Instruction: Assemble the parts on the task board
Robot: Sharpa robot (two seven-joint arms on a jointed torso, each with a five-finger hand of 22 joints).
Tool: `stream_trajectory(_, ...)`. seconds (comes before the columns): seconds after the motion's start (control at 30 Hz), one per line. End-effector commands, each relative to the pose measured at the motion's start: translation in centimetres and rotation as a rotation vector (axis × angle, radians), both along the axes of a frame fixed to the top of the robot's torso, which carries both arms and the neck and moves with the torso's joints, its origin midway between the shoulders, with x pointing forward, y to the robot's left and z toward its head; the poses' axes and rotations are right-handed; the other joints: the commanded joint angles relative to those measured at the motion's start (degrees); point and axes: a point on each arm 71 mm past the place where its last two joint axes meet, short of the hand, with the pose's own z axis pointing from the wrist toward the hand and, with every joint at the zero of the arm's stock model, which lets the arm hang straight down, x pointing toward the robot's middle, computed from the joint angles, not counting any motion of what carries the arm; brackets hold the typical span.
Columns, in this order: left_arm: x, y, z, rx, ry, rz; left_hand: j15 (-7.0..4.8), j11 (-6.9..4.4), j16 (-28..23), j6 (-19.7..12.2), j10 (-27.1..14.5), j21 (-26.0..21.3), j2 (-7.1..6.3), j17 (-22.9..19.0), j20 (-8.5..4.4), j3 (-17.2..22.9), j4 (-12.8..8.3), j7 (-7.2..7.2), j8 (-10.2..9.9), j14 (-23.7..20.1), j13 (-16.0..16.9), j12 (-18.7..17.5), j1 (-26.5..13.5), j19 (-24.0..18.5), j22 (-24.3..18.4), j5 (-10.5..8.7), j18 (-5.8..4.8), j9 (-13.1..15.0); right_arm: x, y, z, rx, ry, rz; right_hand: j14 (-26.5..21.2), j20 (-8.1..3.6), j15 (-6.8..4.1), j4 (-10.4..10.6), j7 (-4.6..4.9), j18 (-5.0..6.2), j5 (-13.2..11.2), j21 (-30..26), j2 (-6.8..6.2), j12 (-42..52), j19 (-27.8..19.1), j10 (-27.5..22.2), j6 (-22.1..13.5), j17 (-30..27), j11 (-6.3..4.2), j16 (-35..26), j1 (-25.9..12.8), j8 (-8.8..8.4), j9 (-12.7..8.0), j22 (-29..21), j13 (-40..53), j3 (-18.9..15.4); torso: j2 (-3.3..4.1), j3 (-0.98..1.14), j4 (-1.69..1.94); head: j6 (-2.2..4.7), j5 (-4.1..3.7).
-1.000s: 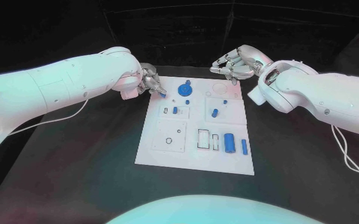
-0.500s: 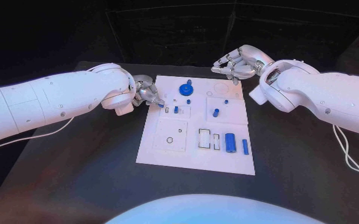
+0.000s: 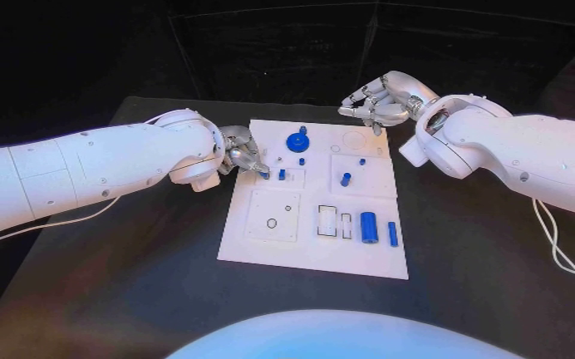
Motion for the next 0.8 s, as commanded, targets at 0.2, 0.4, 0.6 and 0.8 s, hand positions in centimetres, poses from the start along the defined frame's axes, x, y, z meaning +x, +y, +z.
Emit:
stream_trajectory(0.2,0.26,-0.50,0.11,0.025,-0.029,-0.014,-0.36,-0.17,0.2,0.2,0.7,0.1,-0.04,15.1,0.09,6.5,-6.1,-0.56,0.4,6.1,0.4,0.5,-0.2,0.4,0.1,0.35,0.25,0.2,-0.02,0.13,0.10,-0.003,0.000,0.009,0.8,-0.14,0.12,0.0,-0.05,1.12,0.4,-0.2,0.00,0.4,-0.1,-0.4,-0.3,0.0,-0.01,-0.2,0.3,-0.06,0.0,-0.1,0.1,-0.3,0.02,0.07,0.07,-0.02,-0.18)
stream_trajectory(0.4,0.34,-0.80,0.12,0.034,-0.035,-0.019,-0.38,-0.20,0.2,0.2,0.7,0.1,-0.09,15.1,0.08,6.6,-6.1,-0.59,0.5,6.1,0.5,0.6,-0.3,0.4,0.1,0.35,0.26,0.2,-0.02,0.15,0.10,-0.003,0.000,0.009,0.8,-0.14,0.12,0.0,-0.05,1.12,0.4,-0.2,0.02,0.4,-0.1,-0.4,-0.3,0.0,-0.01,-0.2,0.3,-0.06,0.0,-0.1,0.1,-0.3,0.00,0.08,0.04,0.00,-0.39)
stream_trajectory(0.6,0.45,-0.82,0.12,0.062,-0.046,-0.025,-0.40,-0.23,0.2,0.2,0.9,0.1,-0.15,15.1,0.06,6.7,-6.2,-0.62,0.6,6.1,0.7,0.7,-0.3,0.4,0.2,0.35,0.24,0.3,-0.02,0.18,0.10,-0.003,0.000,0.010,0.8,-0.14,0.12,0.0,-0.05,1.13,0.4,-0.2,0.04,0.3,-0.1,-0.4,-0.3,0.0,-0.01,-0.3,0.3,-0.06,0.0,-0.1,0.1,-0.3,-0.04,0.06,0.09,-0.15,-0.29)
stream_trajectory(0.8,0.53,-0.74,0.02,0.086,-0.037,-0.033,-0.41,-0.24,0.2,0.2,0.9,0.1,-0.23,15.1,0.05,6.8,-6.3,-0.64,0.7,6.1,0.7,0.8,-0.4,0.5,0.2,0.34,0.24,0.3,-0.02,0.19,0.10,-0.003,0.001,0.010,0.8,-0.14,0.12,0.0,-0.05,1.13,0.4,-0.2,0.04,0.3,-0.1,-0.4,-0.3,0.0,-0.01,-0.3,0.3,-0.06,0.0,-0.1,0.1,-0.3,-0.01,0.09,0.11,-0.21,-0.23)
